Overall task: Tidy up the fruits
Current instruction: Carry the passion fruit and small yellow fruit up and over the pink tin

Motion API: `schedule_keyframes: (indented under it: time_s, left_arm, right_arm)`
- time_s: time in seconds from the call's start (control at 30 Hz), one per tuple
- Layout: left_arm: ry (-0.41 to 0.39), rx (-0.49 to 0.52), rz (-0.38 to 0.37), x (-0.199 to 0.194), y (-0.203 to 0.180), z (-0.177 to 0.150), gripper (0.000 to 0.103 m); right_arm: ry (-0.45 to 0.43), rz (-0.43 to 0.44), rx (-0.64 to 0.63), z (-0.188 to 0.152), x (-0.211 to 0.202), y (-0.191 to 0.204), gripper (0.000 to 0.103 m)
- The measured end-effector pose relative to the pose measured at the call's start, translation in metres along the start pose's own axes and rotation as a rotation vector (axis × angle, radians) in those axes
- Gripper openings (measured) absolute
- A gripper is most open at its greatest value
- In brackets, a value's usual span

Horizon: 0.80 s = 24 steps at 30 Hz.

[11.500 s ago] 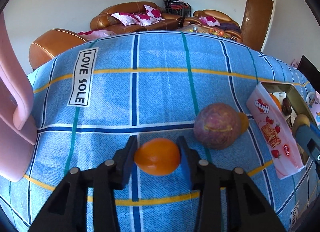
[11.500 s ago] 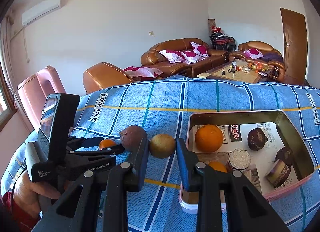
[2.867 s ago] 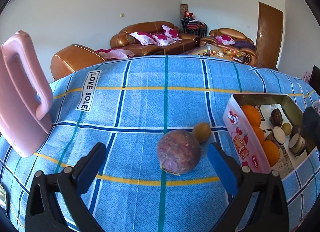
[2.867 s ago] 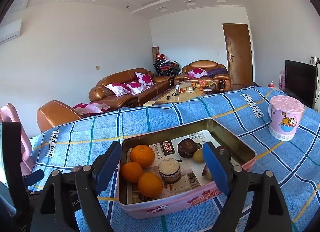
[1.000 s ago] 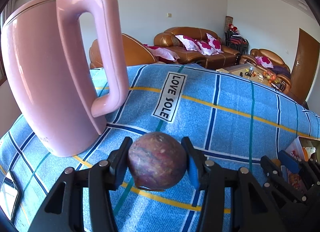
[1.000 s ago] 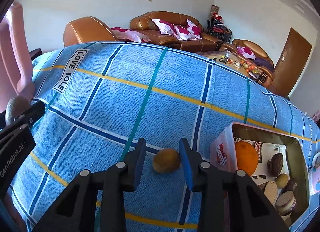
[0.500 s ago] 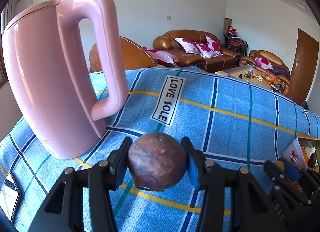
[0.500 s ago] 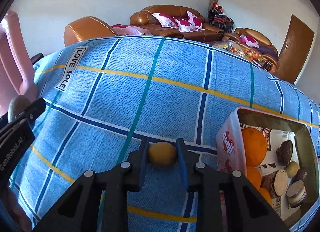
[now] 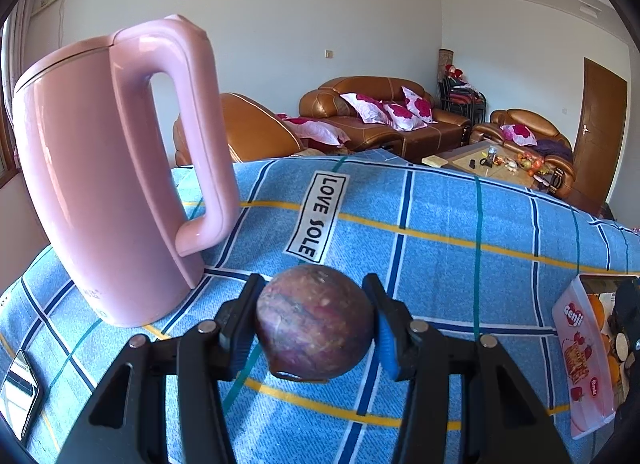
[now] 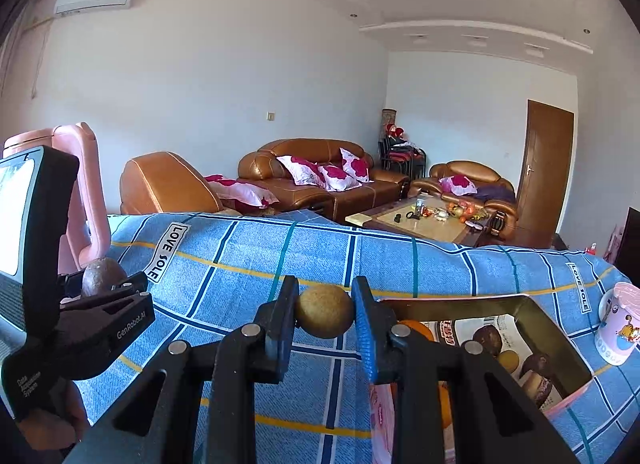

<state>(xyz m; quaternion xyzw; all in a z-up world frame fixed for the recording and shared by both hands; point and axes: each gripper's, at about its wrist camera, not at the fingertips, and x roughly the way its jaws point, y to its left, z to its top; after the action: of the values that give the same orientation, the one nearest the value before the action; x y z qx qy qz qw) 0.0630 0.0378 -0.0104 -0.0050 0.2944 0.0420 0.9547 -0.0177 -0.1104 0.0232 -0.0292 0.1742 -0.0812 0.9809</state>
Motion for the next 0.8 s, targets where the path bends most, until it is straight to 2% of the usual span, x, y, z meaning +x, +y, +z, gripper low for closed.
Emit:
schedule_keyframes:
  time_s: [0.6,0.8]
  left_arm:
    - [-0.101,0.073,-0.013,-0.04,-0.032,-0.013,0.052]
    - [-0.11,0.074,-0.024,-0.05,-0.038,-0.019,0.052]
  right_arm:
    - [0.016,0.018,0.029,-0.018,-0.016,-0.028,0.029]
    - [0.024,0.021,0.033,-0.02,-0.018,-0.034,0.029]
